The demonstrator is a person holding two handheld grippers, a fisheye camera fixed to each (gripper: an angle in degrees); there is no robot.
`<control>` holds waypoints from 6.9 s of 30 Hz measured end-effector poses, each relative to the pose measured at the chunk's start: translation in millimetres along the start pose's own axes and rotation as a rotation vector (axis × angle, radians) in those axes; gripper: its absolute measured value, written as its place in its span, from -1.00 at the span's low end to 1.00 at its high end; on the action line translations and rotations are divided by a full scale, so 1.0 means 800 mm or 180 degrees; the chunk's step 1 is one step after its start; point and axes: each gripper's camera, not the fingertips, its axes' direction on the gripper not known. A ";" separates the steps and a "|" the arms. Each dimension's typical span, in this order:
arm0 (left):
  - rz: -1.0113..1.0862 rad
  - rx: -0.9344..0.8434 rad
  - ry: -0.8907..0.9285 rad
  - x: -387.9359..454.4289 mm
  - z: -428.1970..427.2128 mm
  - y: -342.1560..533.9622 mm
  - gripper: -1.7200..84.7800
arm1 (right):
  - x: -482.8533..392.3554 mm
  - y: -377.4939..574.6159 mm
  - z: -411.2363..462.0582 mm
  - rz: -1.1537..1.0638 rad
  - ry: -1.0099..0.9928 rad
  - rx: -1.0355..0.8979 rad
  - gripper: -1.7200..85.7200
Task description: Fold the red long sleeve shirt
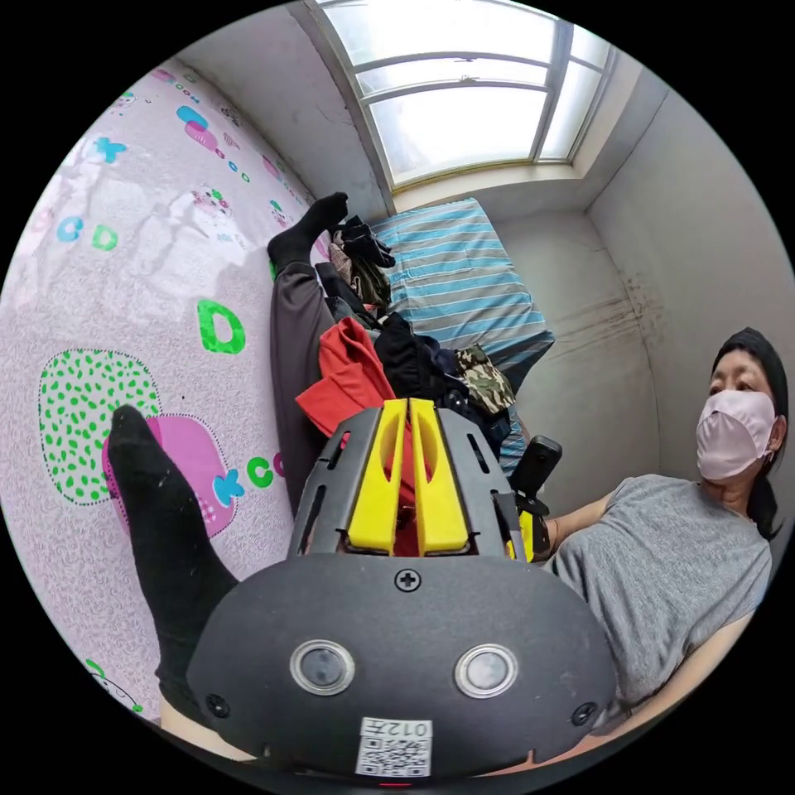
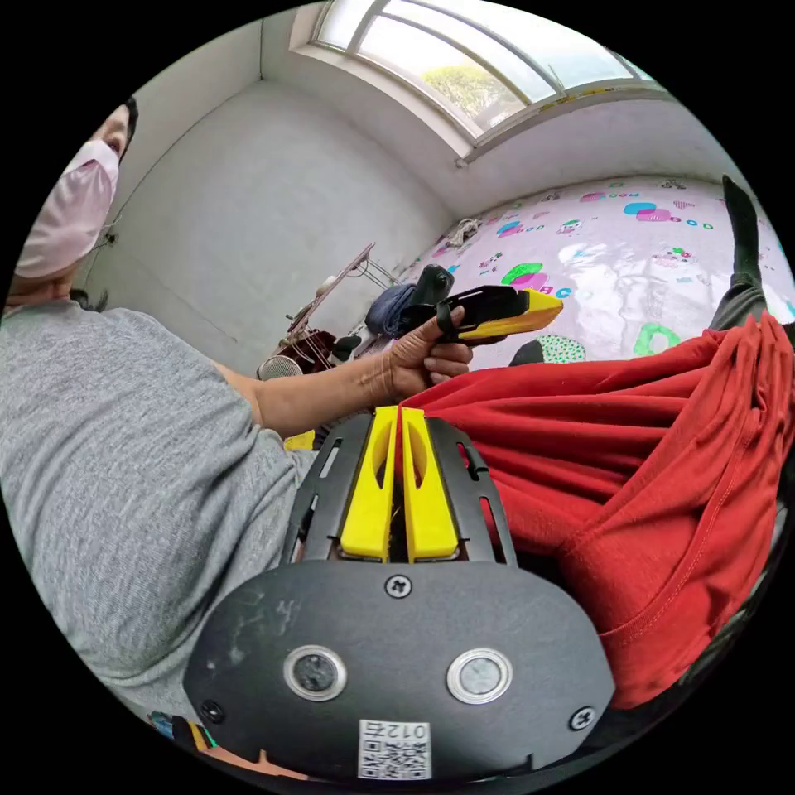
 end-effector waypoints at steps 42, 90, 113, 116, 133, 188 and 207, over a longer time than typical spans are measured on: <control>0.1267 -0.1376 -0.1633 -0.105 0.244 -0.112 -0.66 | 0.258 -0.102 -0.306 0.1655 0.3033 0.1976 -0.97; 0.3802 -0.2689 -0.2529 -0.411 0.727 0.018 -0.93 | 0.284 0.111 -0.322 0.2133 0.2386 0.1489 -0.96; 0.2718 0.1970 -0.3716 -0.035 0.126 0.332 -0.94 | -0.190 -0.035 -0.369 -0.1558 0.1698 0.2608 -0.97; 0.2644 0.2146 -0.3760 0.011 0.104 0.385 -0.94 | -0.217 -0.020 -0.349 -0.1717 0.1430 0.2624 -0.97; 0.1488 0.1070 -0.3912 0.115 0.092 0.455 -0.94 | -0.070 0.146 -0.121 -0.1311 0.1092 0.1301 -0.98; -0.1425 -0.0283 -0.3307 -0.026 -0.109 -0.031 -0.94 | 0.492 0.530 0.445 0.0338 0.1748 -0.0827 -0.81; -0.1163 -0.0279 -0.3531 -0.229 0.008 0.142 -0.96 | 0.451 0.446 0.411 0.0240 0.1903 -0.0806 -0.95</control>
